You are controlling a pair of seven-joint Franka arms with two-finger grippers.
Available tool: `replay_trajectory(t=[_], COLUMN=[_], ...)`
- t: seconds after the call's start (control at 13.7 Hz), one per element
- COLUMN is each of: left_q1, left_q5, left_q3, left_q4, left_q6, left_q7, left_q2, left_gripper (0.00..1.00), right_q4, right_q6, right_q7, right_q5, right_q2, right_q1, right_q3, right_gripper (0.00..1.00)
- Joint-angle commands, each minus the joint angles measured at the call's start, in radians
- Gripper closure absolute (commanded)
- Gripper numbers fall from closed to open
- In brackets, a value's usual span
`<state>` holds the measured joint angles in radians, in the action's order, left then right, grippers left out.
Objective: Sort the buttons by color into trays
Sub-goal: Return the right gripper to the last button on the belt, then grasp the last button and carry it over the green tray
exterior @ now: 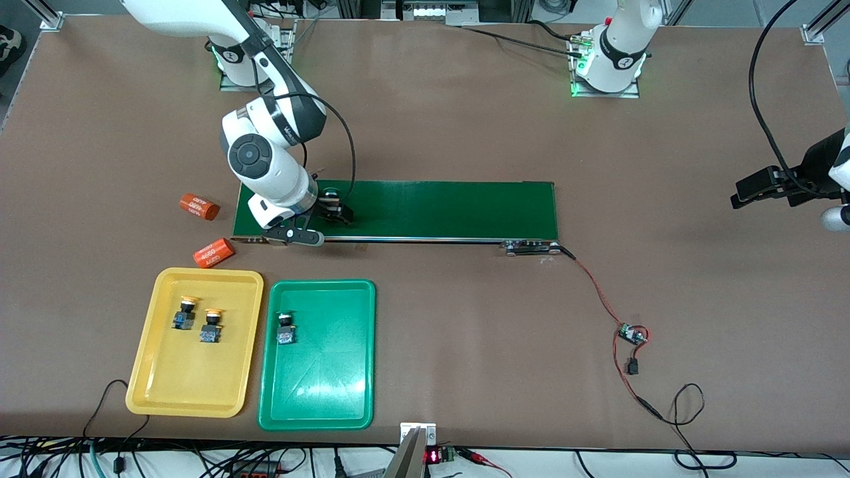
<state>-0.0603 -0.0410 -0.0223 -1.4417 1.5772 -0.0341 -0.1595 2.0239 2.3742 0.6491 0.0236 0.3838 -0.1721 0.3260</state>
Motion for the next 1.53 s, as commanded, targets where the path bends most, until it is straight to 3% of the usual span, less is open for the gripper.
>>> replay_trajectory(t=[0.0, 0.36, 0.51, 0.8, 1.02, 1.31, 1.46], left_q1=[-0.001, -0.001, -0.001, -0.001, -0.001, -0.001, 0.001], left_q5=[0.018, 0.02, 0.018, 0.018, 0.018, 0.02, 0.02], left_q3=[-0.002, -0.008, -0.01, -0.002, -0.002, -0.002, -0.001], left_q4=[-0.011, -0.011, -0.011, -0.011, -0.009, -0.009, -0.009], left_q6=[-0.006, -0.006, -0.006, -0.006, -0.005, 0.001, 0.003], left_q7=[0.006, 0.006, 0.006, 0.006, 0.006, 0.006, 0.006], left_q2=[0.018, 0.02, 0.018, 0.018, 0.018, 0.015, 0.008], left_gripper=[0.0, 0.0, 0.0, 0.0, 0.0, 0.0, 0.0], right_q4=[0.027, 0.019, 0.012, -0.153, -0.331, -0.578, -0.652], right_q6=[0.02, 0.019, 0.016, -0.073, -0.118, -0.104, -0.032], right_q7=[0.012, -0.016, -0.019, -0.068, -0.114, -0.155, -0.175], right_q5=[0.045, 0.065, 0.065, 0.064, 0.061, 0.062, 0.064], right_q2=[-0.002, 0.01, 0.01, 0.013, 0.076, 0.281, 0.387], right_q1=[0.006, 0.031, 0.036, 0.048, 0.048, 0.016, -0.015], right_q3=[0.004, 0.001, -0.001, -0.018, -0.024, -0.076, -0.114], right_gripper=[0.11, 0.72, 0.83, 0.84, 0.83, 0.82, 0.82])
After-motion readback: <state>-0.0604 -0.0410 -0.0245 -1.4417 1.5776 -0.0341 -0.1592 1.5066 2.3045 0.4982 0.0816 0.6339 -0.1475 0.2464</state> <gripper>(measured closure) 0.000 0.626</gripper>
